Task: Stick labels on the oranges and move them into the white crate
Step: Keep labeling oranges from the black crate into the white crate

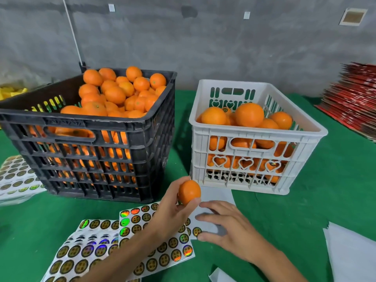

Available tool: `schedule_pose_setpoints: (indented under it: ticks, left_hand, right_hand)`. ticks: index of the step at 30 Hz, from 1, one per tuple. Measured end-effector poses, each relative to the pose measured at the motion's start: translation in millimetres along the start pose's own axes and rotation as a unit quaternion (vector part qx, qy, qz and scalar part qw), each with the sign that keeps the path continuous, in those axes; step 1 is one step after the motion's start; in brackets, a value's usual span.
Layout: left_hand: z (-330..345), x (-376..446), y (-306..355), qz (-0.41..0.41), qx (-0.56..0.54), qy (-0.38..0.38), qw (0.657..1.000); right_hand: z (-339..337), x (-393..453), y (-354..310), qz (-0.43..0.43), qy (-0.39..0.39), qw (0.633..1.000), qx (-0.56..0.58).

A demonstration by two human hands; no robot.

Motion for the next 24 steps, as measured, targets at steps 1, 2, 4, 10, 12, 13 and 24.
schedule_pose_setpoints:
  ticks: [1, 2, 4, 10, 12, 13, 24]
  left_hand:
    - [2, -1, 0, 0.001, 0.0, -0.004, 1.0]
    - [3, -2, 0, 0.003, -0.001, -0.006, 1.0]
    - [4, -2, -1, 0.004, 0.0, -0.001, 1.0]
    - [4, -2, -2, 0.006, 0.015, 0.001, 1.0]
    - [4, -3, -2, 0.012, 0.023, -0.005, 1.0]
    - [5, -2, -2, 0.012, 0.022, -0.006, 1.0]
    - [7, -2, -2, 0.016, 0.031, -0.007, 0.999]
  right_hand:
    - [-1, 0, -2, -0.008, 0.011, 1.0, -0.013]
    - [-2, 0, -4, -0.012, 0.017, 1.0, -0.018]
    - [-2, 0, -8, -0.02, 0.025, 0.999, -0.014]
    - [-1, 0, -15, -0.029, 0.05, 0.998, 0.021]
    - [0, 0, -16, -0.031, 0.05, 0.998, 0.033]
    - [1, 0, -16, -0.028, 0.048, 0.998, 0.04]
    - [9, 9, -5, 0.035, 0.041, 0.993, 0.102]
Point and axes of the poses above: each hand's wrist, its own x-axis towards the middle knuckle, its own z-axis out of the palm, y = z × x, the point moved 6 cm from there along x, towards the middle knuckle, and after that the axes turned 8 degrees about z, right-handed, at the moved point
